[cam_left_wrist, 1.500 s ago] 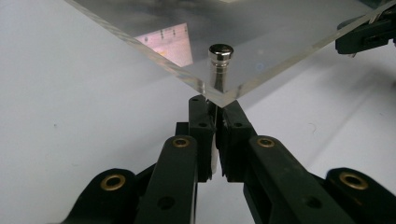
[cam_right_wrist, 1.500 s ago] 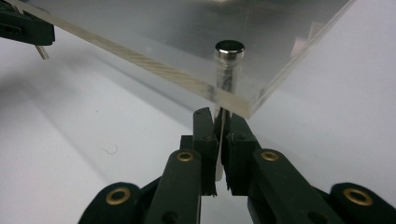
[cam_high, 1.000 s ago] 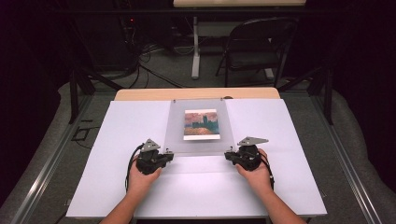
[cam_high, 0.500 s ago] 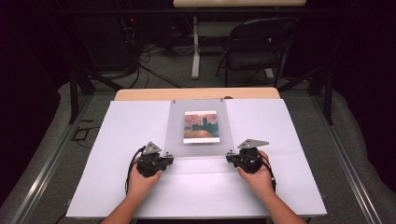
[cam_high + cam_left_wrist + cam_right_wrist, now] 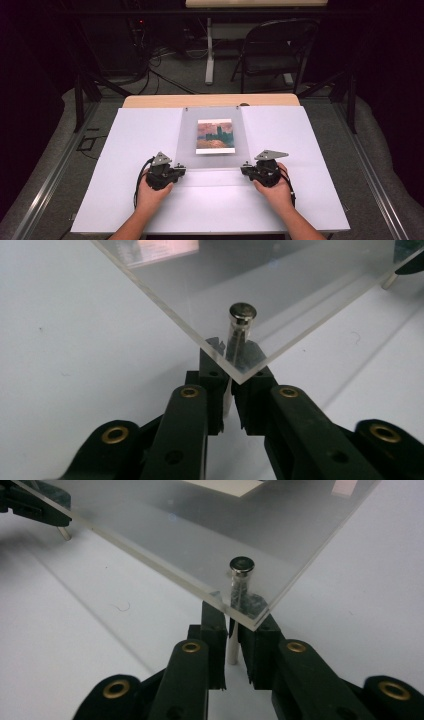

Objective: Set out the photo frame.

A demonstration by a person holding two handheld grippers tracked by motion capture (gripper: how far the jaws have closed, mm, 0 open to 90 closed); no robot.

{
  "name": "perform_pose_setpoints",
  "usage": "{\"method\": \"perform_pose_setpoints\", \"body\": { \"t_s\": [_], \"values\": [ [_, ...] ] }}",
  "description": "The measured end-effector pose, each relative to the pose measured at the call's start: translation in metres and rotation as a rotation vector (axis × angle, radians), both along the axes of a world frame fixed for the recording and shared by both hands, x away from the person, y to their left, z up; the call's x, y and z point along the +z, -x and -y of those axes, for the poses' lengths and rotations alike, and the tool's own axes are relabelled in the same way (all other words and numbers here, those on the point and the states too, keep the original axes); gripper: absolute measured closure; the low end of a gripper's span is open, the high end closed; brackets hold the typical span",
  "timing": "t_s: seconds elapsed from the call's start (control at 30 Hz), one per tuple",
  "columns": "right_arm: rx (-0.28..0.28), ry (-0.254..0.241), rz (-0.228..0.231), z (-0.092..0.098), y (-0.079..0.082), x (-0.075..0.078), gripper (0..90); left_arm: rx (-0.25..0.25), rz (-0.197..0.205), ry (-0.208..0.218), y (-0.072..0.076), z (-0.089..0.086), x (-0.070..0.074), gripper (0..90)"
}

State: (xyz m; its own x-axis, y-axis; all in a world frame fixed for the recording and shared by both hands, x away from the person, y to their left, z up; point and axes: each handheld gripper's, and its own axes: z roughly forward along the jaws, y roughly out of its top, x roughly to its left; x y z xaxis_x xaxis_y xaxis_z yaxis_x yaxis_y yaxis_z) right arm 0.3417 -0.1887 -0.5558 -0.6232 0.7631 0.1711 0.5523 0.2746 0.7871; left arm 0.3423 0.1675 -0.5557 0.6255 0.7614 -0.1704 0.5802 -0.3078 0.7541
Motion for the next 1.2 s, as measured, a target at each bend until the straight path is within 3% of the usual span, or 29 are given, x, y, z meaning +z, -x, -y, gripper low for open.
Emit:
{"method": "perform_pose_setpoints", "body": {
  "t_s": [0.27, 0.43, 0.7, 1.0, 1.2],
  "values": [
    [-0.011, 0.004, 0.035, 0.000, 0.005, 0.000, 58.6, 0.026, 0.015, 0.050, 0.002, -0.006, 0.001, 60.2],
    [-0.004, 0.014, 0.041, -0.001, 0.008, 0.001, 49.4, 0.009, 0.046, 0.035, 0.006, -0.007, 0.003, 50.1],
    [0.004, 0.042, 0.057, 0.003, 0.016, 0.005, 43.3, 0.000, 0.047, 0.019, 0.014, -0.009, 0.007, 45.5],
    [-0.001, 0.045, 0.065, 0.017, 0.031, 0.011, 41.2, 0.006, 0.041, 0.038, 0.026, -0.019, 0.013, 45.3],
    [0.003, 0.075, 0.076, 0.026, 0.042, 0.016, 37.6, 0.002, 0.056, 0.053, 0.034, -0.029, 0.022, 44.6]
  ]
}}
